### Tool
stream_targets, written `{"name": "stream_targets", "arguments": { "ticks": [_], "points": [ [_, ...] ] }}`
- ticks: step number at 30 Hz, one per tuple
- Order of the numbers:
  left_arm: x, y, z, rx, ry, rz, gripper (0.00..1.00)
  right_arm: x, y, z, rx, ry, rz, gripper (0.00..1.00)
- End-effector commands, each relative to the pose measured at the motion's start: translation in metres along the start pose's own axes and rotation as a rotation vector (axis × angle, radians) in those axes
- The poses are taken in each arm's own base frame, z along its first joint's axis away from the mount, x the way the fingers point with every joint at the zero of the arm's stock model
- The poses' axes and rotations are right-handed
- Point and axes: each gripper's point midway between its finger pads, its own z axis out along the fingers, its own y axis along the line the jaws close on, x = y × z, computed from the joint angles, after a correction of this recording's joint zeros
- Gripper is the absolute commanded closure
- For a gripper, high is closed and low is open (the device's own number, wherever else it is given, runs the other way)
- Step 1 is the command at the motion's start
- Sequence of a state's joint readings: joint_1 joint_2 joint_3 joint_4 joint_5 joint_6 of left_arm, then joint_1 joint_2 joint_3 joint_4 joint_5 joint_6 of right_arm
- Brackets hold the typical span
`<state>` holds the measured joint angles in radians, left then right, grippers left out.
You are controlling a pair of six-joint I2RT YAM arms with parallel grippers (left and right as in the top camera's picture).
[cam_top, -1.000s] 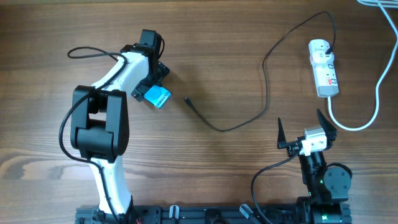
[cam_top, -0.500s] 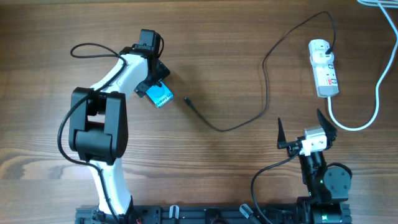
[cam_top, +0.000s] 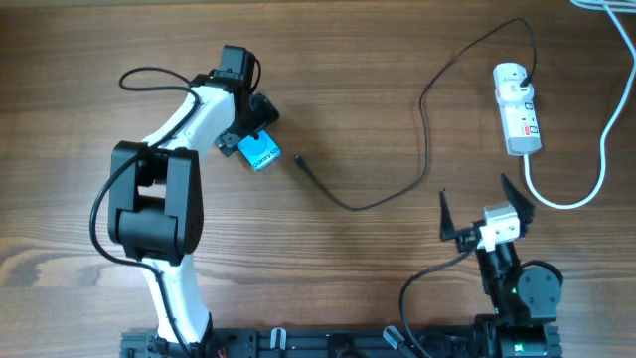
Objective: Plug charger to phone and switch on socket
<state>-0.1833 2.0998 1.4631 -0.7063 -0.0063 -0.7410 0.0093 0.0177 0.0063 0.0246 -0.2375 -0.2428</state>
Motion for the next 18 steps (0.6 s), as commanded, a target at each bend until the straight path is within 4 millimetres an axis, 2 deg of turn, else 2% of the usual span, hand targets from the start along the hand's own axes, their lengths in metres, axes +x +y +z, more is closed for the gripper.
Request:
{"name": "stream_targets", "arguments": {
  "ticks": [1,4,5,6,7,9,11,13,14,16,18],
  "points": [
    [0.027,0.009,0.022,-0.016,0.106,0.0,0.0,-0.018,0.062,-0.013,-0.381,-0.061,0.224,0.0],
    [0.027,0.01,0.022,-0.019,0.104,0.0,0.0,-0.015,0.063,-0.012,-0.392,-0.02,0.365,0.0],
    [0.026,0.011,0.022,-0.025,0.1,0.0,0.14,-0.012,0.065,-0.012,-0.402,0.007,0.433,0.0],
    [0.025,0.014,0.022,-0.044,0.091,0.001,0.36,-0.008,0.069,-0.012,-0.424,0.039,0.491,0.0],
    [0.025,0.014,0.022,-0.044,0.091,0.001,0.4,-0.004,0.072,-0.012,-0.438,0.064,0.512,0.0],
    [0.025,0.015,0.022,-0.045,0.091,0.001,0.35,0.004,0.076,-0.011,-0.456,0.107,0.533,0.0],
    [0.026,0.017,0.022,-0.053,0.095,0.001,0.36,0.011,0.086,-0.014,-0.512,0.149,0.557,0.0],
    [0.023,0.013,0.023,-0.039,0.08,0.002,0.16,0.015,0.089,-0.014,-0.524,0.176,0.571,0.0],
    [0.018,0.009,0.023,-0.022,0.061,0.003,0.15,0.015,0.088,-0.013,-0.521,0.176,0.57,0.0],
    [0.011,0.001,0.024,0.009,0.034,0.005,0.05,0.009,0.086,-0.011,-0.521,0.154,0.56,0.0],
    [0.013,0.004,0.025,-0.004,0.038,0.005,0.02,0.008,0.085,-0.009,-0.516,0.156,0.565,0.0]
  ]
}}
